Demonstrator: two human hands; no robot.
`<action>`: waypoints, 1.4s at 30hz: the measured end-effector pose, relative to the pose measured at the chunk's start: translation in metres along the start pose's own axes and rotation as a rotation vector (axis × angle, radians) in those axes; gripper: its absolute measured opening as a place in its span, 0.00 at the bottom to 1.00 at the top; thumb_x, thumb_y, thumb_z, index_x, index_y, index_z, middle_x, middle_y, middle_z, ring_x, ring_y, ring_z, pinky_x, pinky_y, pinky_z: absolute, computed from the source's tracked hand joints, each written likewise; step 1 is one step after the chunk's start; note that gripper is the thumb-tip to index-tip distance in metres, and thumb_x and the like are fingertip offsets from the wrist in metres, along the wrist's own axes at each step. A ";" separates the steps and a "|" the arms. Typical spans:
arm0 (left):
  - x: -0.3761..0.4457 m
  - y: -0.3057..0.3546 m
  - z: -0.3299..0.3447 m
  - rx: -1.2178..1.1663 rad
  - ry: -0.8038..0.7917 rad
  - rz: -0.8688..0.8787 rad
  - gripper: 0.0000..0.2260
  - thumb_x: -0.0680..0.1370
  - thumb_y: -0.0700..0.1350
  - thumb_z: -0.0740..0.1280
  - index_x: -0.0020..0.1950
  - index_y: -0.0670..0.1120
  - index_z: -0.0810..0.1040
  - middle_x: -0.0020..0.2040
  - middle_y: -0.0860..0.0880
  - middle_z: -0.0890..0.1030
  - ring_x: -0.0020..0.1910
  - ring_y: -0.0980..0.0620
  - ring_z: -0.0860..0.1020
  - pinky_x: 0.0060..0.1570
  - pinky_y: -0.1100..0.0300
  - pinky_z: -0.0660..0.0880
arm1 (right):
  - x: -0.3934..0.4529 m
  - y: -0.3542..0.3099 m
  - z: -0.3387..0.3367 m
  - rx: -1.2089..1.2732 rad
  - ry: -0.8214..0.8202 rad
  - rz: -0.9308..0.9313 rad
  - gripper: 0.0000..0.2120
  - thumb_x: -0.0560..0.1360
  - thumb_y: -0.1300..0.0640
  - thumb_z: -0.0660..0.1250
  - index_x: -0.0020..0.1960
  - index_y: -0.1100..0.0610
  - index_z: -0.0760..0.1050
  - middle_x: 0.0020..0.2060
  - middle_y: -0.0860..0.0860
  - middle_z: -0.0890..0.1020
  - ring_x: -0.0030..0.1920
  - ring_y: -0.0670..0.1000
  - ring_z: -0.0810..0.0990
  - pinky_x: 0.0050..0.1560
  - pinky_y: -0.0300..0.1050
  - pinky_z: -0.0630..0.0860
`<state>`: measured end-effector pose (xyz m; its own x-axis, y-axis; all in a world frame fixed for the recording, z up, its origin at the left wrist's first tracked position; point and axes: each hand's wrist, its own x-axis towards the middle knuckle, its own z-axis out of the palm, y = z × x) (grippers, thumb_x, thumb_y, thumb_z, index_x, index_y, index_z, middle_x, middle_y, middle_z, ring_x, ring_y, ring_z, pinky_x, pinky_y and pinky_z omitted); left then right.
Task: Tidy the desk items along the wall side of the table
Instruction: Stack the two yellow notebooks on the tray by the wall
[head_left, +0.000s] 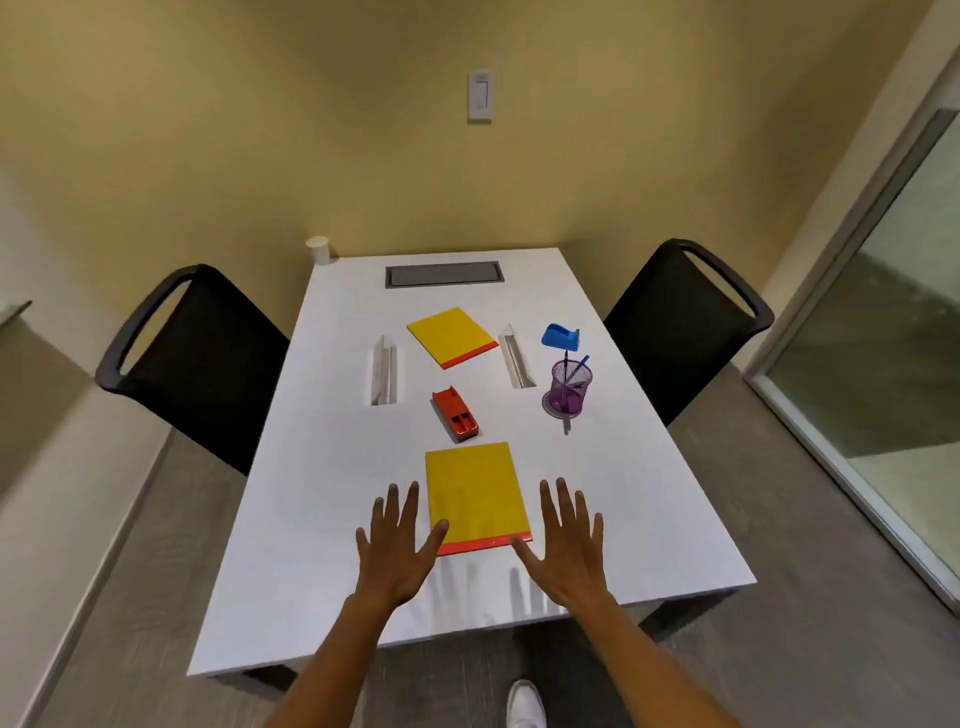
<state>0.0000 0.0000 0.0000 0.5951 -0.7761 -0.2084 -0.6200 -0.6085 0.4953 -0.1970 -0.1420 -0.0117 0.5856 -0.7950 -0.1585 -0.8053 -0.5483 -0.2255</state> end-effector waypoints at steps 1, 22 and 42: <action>0.007 0.000 0.005 -0.025 -0.009 -0.025 0.36 0.76 0.68 0.49 0.78 0.56 0.38 0.80 0.50 0.38 0.79 0.47 0.39 0.74 0.38 0.41 | 0.010 0.004 0.006 0.022 -0.008 0.010 0.48 0.61 0.21 0.24 0.74 0.47 0.26 0.75 0.48 0.29 0.79 0.55 0.35 0.76 0.61 0.36; 0.102 0.021 0.051 -0.331 -0.259 -0.334 0.30 0.81 0.55 0.59 0.79 0.46 0.53 0.79 0.43 0.57 0.77 0.43 0.58 0.74 0.44 0.59 | 0.140 0.028 0.057 0.064 -0.392 -0.060 0.38 0.79 0.33 0.48 0.80 0.51 0.41 0.80 0.52 0.52 0.80 0.57 0.50 0.77 0.61 0.48; 0.133 0.014 0.053 -0.775 -0.110 -0.679 0.27 0.78 0.49 0.69 0.74 0.46 0.64 0.72 0.41 0.70 0.66 0.40 0.73 0.66 0.43 0.72 | 0.177 -0.006 0.047 0.898 -0.362 0.643 0.26 0.81 0.49 0.63 0.74 0.62 0.65 0.72 0.59 0.70 0.70 0.60 0.71 0.67 0.53 0.70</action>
<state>0.0431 -0.1204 -0.0658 0.6226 -0.3441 -0.7029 0.3506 -0.6803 0.6436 -0.0842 -0.2672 -0.0831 0.2014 -0.6593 -0.7244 -0.6937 0.4262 -0.5807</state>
